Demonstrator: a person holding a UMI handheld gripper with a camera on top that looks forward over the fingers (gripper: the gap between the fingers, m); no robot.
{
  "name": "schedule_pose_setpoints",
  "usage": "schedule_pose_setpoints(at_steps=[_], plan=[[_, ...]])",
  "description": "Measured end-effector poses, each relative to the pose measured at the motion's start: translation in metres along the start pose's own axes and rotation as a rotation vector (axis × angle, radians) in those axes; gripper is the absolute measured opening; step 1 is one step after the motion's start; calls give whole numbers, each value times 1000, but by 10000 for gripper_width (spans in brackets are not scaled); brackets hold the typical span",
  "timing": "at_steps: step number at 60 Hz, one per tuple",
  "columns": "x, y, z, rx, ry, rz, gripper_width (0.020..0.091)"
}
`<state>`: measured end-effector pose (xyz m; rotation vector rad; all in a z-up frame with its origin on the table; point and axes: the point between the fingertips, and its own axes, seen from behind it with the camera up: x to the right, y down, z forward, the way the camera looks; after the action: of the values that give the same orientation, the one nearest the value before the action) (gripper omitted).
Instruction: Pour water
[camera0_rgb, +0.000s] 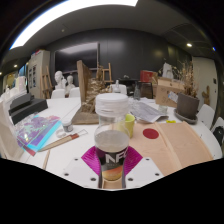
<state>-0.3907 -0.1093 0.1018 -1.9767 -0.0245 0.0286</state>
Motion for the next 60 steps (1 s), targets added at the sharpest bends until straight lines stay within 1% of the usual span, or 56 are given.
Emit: schedule_pose_setpoints(at_steps=[9,16,18,26,32,38,46,49,60], plan=[[-45,-83,27,82,-90,150,254],[-65,-145,56,135,-207,374,252],[-80,-159,63,133,-241,477,252],[-77,-192,107,67,-387,1000,251],[-74,-194,135,39,-440,1306,249],[-71,-180,160,-17,-466,1538,251],[-61,-165,183,-47,-512,1815,252],[-60,-161,189,-70,-511,1865,250],[-60,-156,196,-101,-531,1926,250]])
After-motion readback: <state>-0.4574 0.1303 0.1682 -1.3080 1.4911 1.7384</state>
